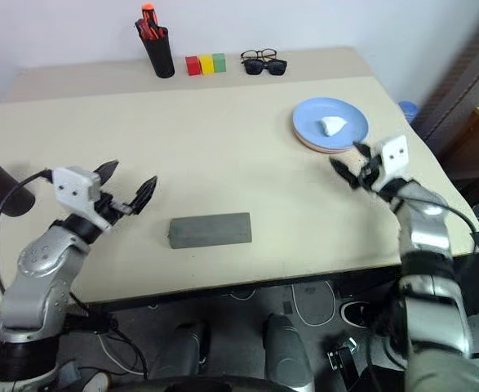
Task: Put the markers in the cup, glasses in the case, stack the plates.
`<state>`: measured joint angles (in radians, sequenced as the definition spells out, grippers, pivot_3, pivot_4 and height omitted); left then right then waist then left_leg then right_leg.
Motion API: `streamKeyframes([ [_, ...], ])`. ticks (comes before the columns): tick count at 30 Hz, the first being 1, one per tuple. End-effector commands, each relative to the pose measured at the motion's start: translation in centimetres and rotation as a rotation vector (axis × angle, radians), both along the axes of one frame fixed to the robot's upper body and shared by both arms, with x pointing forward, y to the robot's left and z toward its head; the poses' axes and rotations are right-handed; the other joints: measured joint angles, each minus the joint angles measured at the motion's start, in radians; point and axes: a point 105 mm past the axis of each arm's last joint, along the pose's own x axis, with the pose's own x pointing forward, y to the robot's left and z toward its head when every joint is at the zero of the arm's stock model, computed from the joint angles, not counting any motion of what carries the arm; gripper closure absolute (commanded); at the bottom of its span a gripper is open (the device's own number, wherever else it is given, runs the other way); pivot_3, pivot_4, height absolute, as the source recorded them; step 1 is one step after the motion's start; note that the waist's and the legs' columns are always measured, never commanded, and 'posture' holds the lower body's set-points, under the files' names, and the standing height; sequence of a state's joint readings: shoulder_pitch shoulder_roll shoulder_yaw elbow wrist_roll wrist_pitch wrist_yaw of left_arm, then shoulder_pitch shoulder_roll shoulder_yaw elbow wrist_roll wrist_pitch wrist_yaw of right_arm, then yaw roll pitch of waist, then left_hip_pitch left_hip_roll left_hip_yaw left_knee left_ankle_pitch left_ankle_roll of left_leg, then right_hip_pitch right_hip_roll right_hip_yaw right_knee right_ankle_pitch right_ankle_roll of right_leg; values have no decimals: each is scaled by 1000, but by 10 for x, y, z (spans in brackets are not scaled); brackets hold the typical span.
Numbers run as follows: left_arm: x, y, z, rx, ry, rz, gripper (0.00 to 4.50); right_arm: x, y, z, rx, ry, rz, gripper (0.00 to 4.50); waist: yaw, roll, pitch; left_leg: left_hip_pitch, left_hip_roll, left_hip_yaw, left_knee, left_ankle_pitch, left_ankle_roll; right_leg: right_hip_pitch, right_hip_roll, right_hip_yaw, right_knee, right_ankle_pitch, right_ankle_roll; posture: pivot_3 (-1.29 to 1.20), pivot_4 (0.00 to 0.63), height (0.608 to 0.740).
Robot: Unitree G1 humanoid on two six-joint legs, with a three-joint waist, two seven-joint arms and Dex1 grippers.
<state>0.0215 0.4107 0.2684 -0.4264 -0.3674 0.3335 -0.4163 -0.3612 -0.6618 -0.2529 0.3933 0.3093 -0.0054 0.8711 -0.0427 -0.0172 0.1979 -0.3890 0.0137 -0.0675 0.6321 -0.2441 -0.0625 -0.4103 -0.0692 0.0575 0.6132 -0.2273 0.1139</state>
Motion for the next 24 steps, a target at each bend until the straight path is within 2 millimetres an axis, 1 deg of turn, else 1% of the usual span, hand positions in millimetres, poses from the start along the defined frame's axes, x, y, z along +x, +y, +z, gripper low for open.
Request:
streamKeyframes([
  [1,-17,9,5,10,-50,-27,0,-33,-6,23,-16,-39,8,1099,-1,0,0,0,0,0,0,0,0,0,0,0,0,0,0,0,150,740],
  [3,-31,12,-2,40,-32,-79,0,-59,-10,6,-76,33,27,1099,-1,-1,-1,1,0,1,2,0,0,1,0,0,0,0,-1,0,150,740],
  [5,-40,18,-6,41,-17,-90,0,-75,-14,-1,-77,69,24,1099,-3,-2,-1,2,1,2,2,0,-1,1,0,0,-1,-2,1,0,150,740],
  [7,-47,22,-9,40,3,-109,0,-83,-21,-2,-54,76,-8,1099,-6,-2,-1,2,2,2,5,-1,-1,1,0,1,-1,-1,0,0,150,740],
  [10,-60,29,-16,74,35,-141,0,-99,-24,-5,-95,85,1,1099,-14,0,-2,-2,3,2,11,-3,-5,-1,0,0,-5,-1,0,0,150,740],
  [11,-63,28,-18,84,42,-153,0,-103,-25,-5,-100,87,7,1099,-20,3,-3,-4,4,2,12,-3,-5,-1,1,0,-10,-1,-1,0,150,740],
  [12,-65,29,-19,85,47,-158,0,-107,-24,-6,-97,90,16,1099,-26,8,-5,-6,8,1,11,-4,-4,-1,5,-1,-21,0,-2,0,150,740],
  [13,-66,29,-21,83,54,-161,0,-110,-23,-6,-95,92,23,1099,-27,11,-7,-12,14,1,11,-4,-4,2,8,-6,-35,2,-5,0,150,740],
  [14,-68,31,-23,88,61,-164,0,-113,-21,-7,-95,88,26,1099,-27,10,-7,-19,16,3,11,-4,-4,3,7,-7,-39,3,-6,0,150,740],
  [17,-72,34,-27,97,77,-169,0,-118,-17,-7,-89,85,33,1099,-27,8,-9,-19,17,14,15,-4,-3,1,1,-3,-37,3,-6,0,150,740],
  [19,-74,37,-28,92,81,-165,0,-119,-14,-7,-88,85,37,1099,-26,7,-9,-19,17,18,15,-5,-2,-1,-1,-3,-35,3,-6,0,150,740],
  [24,-77,35,-30,90,89,-171,0,-118,-10,-5,-91,88,42,1099,-9,6,-9,-19,16,21,13,-4,3,-11,-1,-3,-24,4,-8,0,150,740],
])
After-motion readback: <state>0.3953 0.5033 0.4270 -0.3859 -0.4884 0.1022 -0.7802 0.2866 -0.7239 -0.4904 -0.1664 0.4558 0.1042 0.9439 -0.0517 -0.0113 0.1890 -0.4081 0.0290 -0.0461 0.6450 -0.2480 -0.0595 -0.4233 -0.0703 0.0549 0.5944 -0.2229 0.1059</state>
